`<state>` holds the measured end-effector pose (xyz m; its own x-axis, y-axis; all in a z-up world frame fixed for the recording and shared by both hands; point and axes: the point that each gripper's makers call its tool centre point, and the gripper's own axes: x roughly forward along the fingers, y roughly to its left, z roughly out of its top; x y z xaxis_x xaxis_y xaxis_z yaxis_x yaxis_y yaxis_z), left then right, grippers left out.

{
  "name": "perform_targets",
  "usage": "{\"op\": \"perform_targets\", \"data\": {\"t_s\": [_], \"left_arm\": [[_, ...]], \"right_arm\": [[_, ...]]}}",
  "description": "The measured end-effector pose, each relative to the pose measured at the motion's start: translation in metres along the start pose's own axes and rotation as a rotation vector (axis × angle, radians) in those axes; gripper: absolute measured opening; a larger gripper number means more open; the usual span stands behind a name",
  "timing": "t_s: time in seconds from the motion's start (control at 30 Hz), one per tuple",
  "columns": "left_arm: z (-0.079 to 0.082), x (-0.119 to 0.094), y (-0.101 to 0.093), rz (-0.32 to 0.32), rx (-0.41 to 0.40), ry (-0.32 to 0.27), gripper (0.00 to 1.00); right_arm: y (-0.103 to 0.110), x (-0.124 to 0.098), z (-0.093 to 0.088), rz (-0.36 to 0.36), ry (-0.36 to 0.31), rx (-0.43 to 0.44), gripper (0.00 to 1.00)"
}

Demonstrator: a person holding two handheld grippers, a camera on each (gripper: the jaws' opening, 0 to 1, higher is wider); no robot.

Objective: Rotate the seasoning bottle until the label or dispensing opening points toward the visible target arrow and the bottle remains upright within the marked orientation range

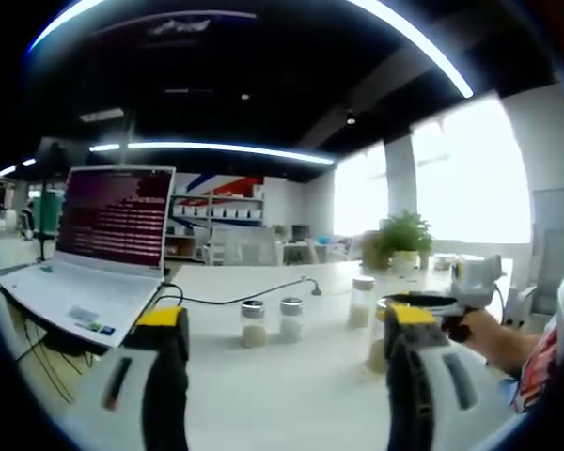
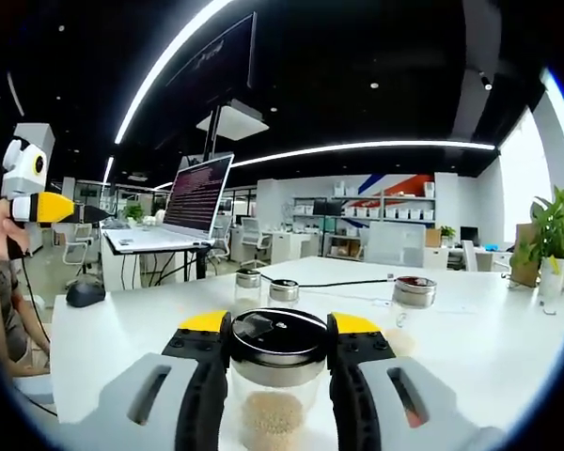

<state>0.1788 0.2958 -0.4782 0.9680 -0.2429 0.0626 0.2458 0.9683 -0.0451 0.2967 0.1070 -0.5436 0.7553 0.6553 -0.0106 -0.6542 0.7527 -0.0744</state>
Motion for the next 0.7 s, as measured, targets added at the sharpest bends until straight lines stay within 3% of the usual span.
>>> {"op": "perform_targets", "data": {"t_s": [0.7], "left_arm": [[-0.0013, -0.0004, -0.0021, -0.006, 0.004, 0.008, 0.91]], "right_arm": [[0.0098, -0.0044, 0.0011, 0.177, -0.017, 0.014, 0.4]]}}
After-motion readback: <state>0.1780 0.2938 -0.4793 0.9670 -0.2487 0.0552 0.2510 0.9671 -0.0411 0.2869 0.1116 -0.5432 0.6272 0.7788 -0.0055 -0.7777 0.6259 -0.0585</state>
